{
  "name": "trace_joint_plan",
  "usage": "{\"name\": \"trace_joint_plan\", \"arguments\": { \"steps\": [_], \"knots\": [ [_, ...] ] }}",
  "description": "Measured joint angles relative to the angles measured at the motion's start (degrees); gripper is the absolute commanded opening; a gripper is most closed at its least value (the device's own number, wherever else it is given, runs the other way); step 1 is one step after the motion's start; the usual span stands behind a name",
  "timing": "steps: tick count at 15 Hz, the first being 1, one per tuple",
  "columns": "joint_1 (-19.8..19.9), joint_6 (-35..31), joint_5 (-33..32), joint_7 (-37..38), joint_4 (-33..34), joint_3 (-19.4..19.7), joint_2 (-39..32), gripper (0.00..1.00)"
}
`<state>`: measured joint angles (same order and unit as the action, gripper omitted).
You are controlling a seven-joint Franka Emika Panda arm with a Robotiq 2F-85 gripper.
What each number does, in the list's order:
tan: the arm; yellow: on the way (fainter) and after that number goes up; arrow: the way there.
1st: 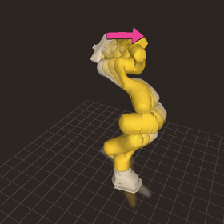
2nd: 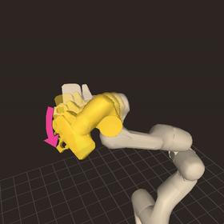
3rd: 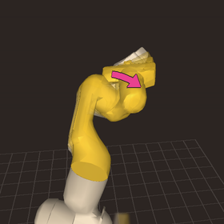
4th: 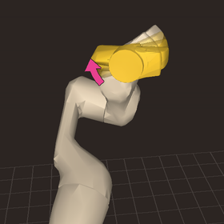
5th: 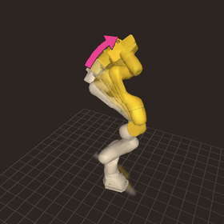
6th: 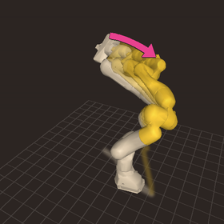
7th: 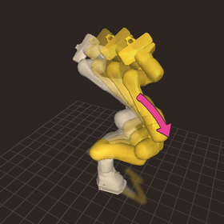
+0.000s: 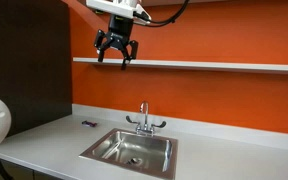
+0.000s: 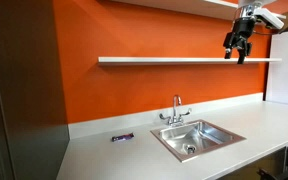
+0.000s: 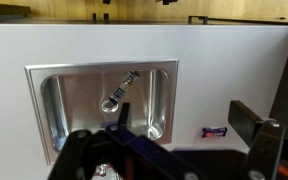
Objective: Remove the chocolate bar from the sink and put it on the counter
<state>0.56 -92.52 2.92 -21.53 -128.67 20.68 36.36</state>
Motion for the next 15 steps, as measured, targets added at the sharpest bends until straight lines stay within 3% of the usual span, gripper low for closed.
{"name": "trace_joint_plan", "arguments": {
  "steps": [8, 15],
  "knots": [
    [0.0, -0.4, -0.1, 0.0, 0.0, -0.7, -1.1, 1.00],
    [0.0, -3.6, -0.1, 0.3, 1.1, -5.9, -5.5, 1.00]
  ]
}}
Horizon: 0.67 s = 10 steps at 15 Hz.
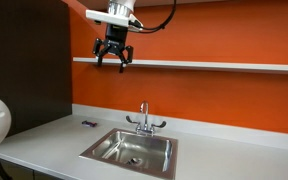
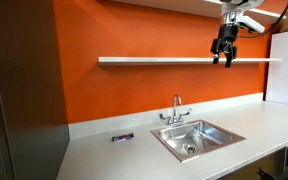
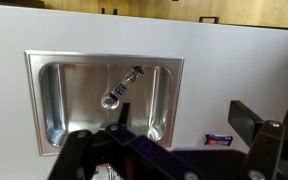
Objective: Remove the chocolate bar from the sink and put it on the counter
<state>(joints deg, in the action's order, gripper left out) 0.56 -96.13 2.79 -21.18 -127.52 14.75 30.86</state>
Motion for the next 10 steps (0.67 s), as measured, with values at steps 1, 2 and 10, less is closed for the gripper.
{"name": "trace_joint_plan", "arguments": {
  "steps": [1, 2, 10],
  "knots": [
    [0.0, -0.7, 0.0, 0.1, 0.3, -0.7, -0.8, 1.00],
    [0.0, -1.4, 0.0, 0.3, 0.7, -1.3, -1.7, 1.00],
    [0.0, -7.1, 0.2, 2.5, 3.7, -2.4, -11.7, 1.00]
  ]
}}
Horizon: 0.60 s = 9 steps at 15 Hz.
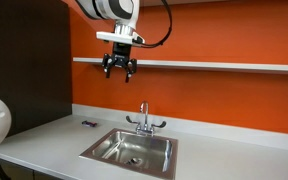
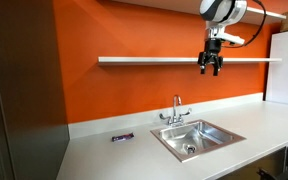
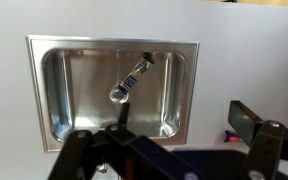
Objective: Remove the chocolate bar from the sink and put it on the counter
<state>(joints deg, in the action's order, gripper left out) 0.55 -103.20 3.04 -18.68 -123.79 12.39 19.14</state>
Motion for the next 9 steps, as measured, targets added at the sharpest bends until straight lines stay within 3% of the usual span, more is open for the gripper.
{"name": "trace_joint_plan", "arguments": {
  "steps": [9],
  "knots": [
    [0.0, -3.5, 1.1, 6.8, 1.8, -4.1, -10.8, 1.00]
  ]
}}
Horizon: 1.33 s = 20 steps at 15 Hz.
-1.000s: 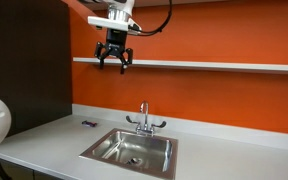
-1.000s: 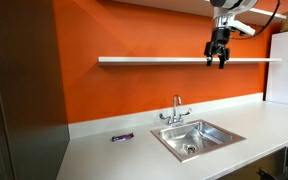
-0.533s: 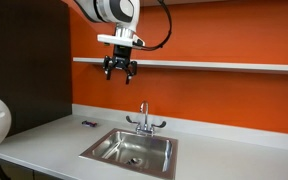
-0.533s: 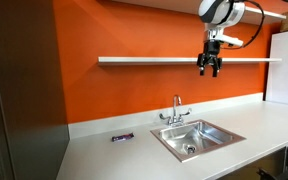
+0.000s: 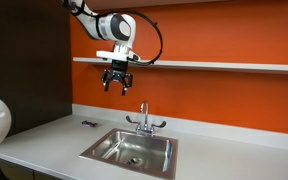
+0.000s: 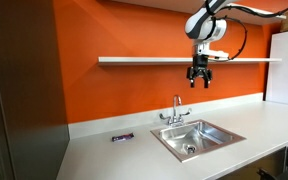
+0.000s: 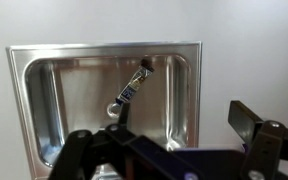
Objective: Remove the chocolate bar from the sink and put it on the counter
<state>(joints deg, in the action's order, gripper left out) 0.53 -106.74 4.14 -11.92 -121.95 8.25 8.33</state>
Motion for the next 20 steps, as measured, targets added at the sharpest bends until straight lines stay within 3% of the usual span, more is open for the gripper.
{"name": "trace_joint_plan", "arguments": {
  "steps": [7, 20],
  "knots": [
    [0.0, -4.5, 0.8, 7.0, -1.3, -2.5, -2.8, 1.00],
    [0.0, -19.1, 0.8, 13.6, -4.9, -4.0, -13.7, 1.00]
  ]
}}
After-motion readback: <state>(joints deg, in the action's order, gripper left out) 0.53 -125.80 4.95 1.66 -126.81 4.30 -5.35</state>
